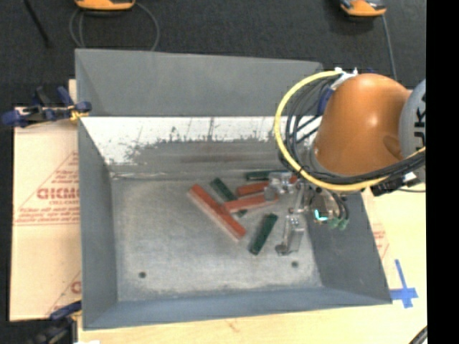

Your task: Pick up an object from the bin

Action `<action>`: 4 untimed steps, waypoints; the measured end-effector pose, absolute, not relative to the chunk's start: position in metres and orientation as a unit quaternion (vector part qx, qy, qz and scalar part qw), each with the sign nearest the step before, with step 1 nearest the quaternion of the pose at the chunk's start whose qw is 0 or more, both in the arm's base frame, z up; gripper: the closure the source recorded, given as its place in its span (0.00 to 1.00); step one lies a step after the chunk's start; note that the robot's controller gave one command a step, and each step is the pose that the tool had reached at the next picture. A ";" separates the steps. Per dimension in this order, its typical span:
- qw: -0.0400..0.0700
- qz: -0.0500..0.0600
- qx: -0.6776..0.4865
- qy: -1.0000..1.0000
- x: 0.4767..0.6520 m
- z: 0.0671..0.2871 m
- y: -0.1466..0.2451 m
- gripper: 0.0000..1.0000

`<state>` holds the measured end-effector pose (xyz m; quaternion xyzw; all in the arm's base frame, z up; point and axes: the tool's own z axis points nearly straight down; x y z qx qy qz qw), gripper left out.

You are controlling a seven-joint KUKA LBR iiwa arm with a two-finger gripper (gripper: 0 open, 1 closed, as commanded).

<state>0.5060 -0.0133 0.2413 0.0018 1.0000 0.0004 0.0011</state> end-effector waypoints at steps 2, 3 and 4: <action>0.004 -0.001 -0.071 0.997 0.602 0.073 -0.050 0.00; 0.004 -0.001 -0.070 0.998 0.604 0.074 -0.050 0.00; 0.005 -0.001 -0.069 0.998 0.606 0.076 -0.051 0.00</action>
Offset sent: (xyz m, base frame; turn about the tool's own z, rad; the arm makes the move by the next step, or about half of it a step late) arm 0.0897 -0.0338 -0.1713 -0.1496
